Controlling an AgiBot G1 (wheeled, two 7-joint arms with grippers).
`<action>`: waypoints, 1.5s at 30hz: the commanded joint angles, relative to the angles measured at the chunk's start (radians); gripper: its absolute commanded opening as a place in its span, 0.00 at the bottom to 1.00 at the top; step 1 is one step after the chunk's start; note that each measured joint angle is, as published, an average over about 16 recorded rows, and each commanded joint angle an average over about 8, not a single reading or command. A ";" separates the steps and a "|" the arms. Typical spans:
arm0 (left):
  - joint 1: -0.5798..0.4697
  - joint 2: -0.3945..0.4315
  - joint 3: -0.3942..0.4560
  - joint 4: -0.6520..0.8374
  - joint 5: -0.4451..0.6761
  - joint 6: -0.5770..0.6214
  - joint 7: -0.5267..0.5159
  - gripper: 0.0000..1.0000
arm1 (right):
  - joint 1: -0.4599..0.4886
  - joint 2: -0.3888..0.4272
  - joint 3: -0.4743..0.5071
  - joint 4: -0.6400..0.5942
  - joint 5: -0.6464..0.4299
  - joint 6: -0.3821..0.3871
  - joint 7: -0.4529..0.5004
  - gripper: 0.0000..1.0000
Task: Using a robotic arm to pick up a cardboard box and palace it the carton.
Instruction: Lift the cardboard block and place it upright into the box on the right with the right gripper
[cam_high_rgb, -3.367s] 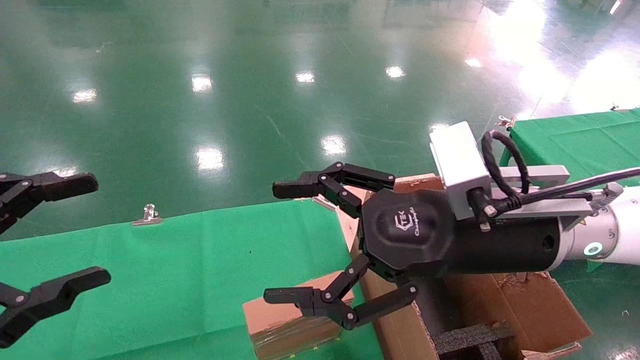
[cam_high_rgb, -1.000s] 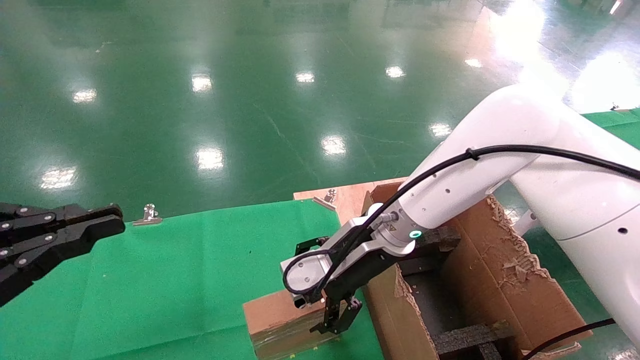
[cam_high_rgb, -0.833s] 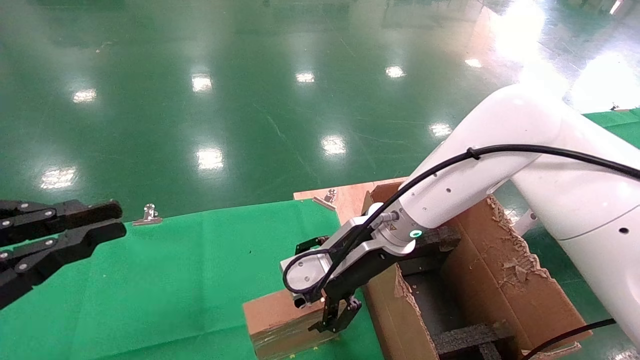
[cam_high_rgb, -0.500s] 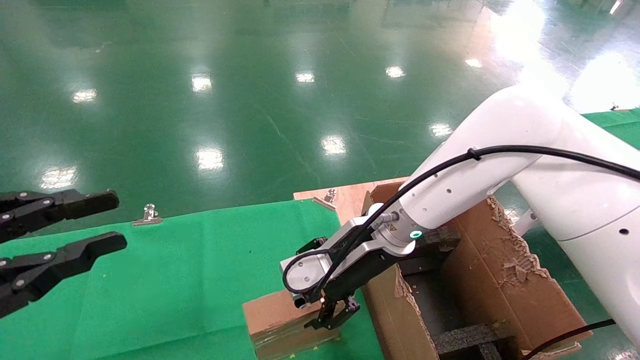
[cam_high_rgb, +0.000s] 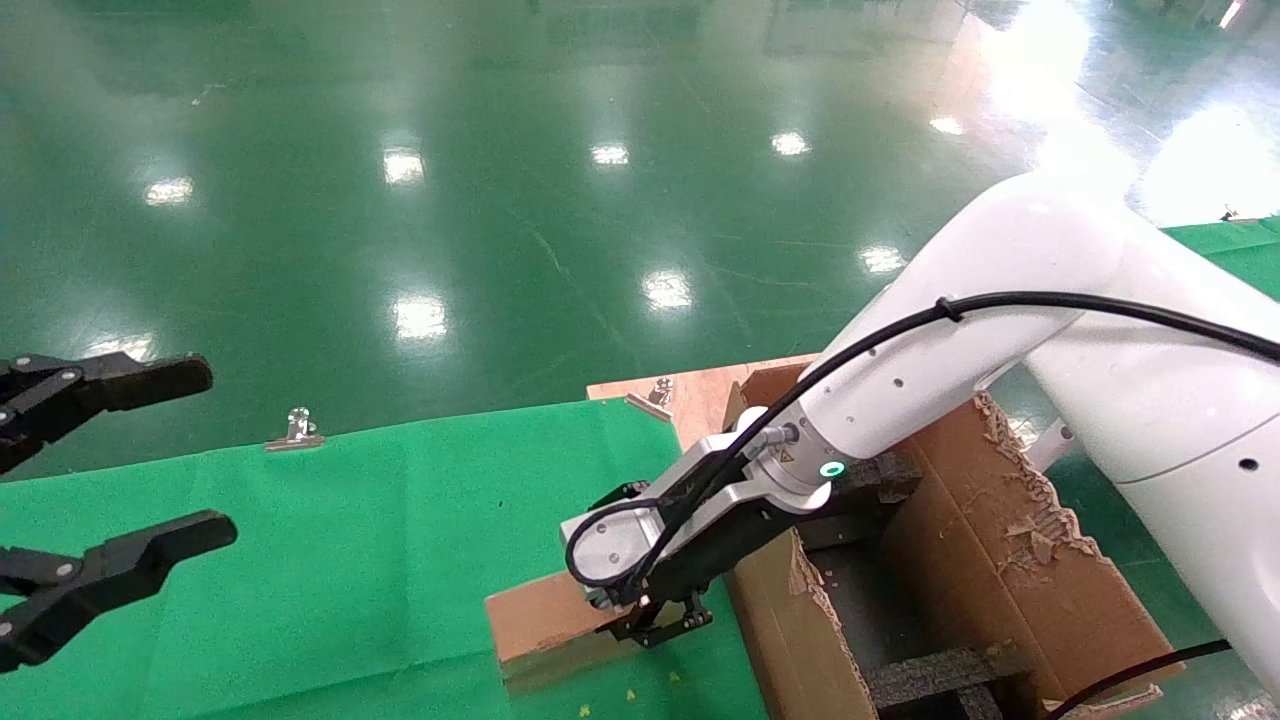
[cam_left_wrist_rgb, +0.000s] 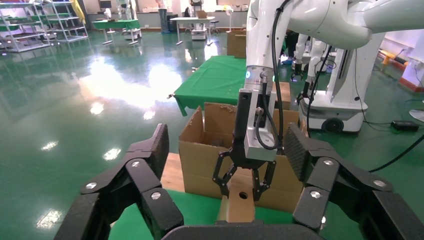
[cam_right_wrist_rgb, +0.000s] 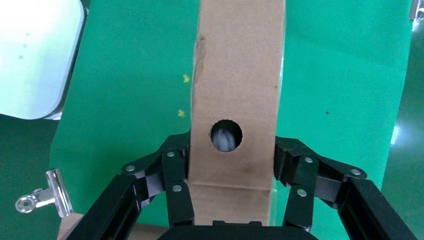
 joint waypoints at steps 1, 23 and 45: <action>0.000 0.000 0.000 0.000 0.000 0.000 0.000 1.00 | -0.002 -0.001 -0.001 0.000 -0.001 0.001 0.001 0.00; 0.000 0.000 0.000 0.000 0.000 0.000 0.000 1.00 | 0.448 0.035 -0.134 -0.237 0.191 -0.036 -0.204 0.00; 0.000 0.000 0.000 0.000 0.000 0.000 0.000 1.00 | 0.700 0.192 -0.489 -0.416 0.409 -0.033 -0.300 0.00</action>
